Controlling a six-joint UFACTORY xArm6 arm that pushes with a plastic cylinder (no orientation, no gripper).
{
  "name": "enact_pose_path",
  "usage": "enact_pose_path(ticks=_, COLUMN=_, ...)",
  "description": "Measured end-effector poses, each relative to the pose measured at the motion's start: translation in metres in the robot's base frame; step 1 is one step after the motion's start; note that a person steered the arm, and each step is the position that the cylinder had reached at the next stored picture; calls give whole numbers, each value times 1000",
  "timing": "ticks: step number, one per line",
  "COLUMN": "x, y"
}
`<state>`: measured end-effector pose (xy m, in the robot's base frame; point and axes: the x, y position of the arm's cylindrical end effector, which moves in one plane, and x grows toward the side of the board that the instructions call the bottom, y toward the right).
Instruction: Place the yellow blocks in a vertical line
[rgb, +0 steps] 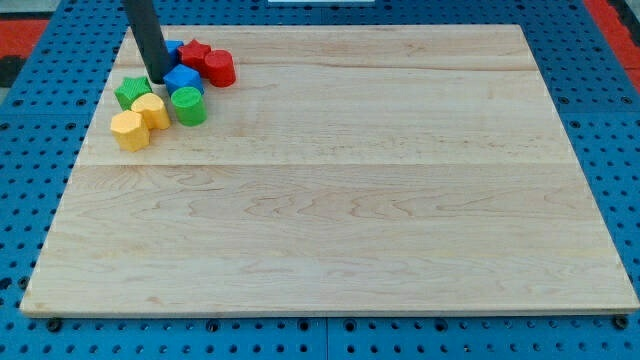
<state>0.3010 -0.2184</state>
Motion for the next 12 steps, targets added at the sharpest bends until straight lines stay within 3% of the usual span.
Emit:
enact_pose_path(ticks=2, x=-5, y=-81)
enact_pose_path(ticks=3, x=66, y=-64)
enact_pose_path(ticks=5, x=110, y=29)
enact_pose_path(ticks=7, x=95, y=-86)
enact_pose_path(ticks=8, x=73, y=-71)
enact_pose_path(ticks=9, x=65, y=0)
enact_pose_path(ticks=10, x=57, y=16)
enact_pose_path(ticks=12, x=33, y=-78)
